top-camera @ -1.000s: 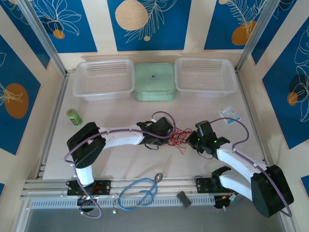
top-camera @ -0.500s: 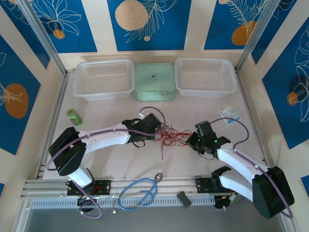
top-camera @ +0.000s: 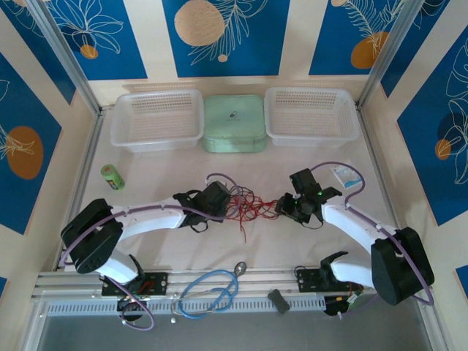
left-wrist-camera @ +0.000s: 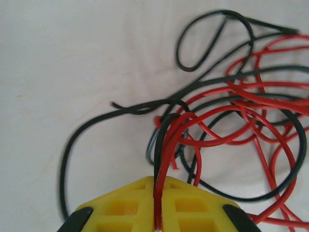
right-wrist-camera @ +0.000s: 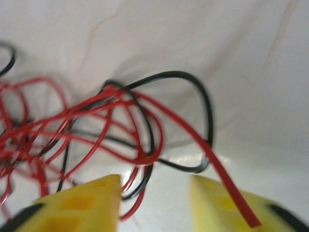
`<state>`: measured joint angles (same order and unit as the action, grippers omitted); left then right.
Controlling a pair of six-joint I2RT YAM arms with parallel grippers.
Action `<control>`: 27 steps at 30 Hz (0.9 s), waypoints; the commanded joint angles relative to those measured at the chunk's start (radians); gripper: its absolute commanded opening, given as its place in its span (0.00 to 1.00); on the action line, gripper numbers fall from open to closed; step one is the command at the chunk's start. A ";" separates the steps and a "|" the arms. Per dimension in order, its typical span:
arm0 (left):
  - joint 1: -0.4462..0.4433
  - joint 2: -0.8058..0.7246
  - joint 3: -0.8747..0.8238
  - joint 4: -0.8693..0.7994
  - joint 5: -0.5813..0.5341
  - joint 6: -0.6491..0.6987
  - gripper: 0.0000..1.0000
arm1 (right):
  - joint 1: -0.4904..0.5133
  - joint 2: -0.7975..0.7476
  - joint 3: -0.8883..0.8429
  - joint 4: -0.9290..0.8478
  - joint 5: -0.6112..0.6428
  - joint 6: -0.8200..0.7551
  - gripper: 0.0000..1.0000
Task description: Untangle the cables
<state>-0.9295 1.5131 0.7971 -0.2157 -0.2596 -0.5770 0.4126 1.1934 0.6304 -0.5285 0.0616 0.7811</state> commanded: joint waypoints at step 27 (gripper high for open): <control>0.039 -0.136 -0.176 0.146 -0.026 0.027 0.10 | 0.231 0.495 0.379 -0.105 -0.047 0.086 0.20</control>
<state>-0.9096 1.3918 0.6331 -0.0444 -0.2394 -0.5274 0.6487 1.7046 1.0325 -0.6224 -0.0277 0.8642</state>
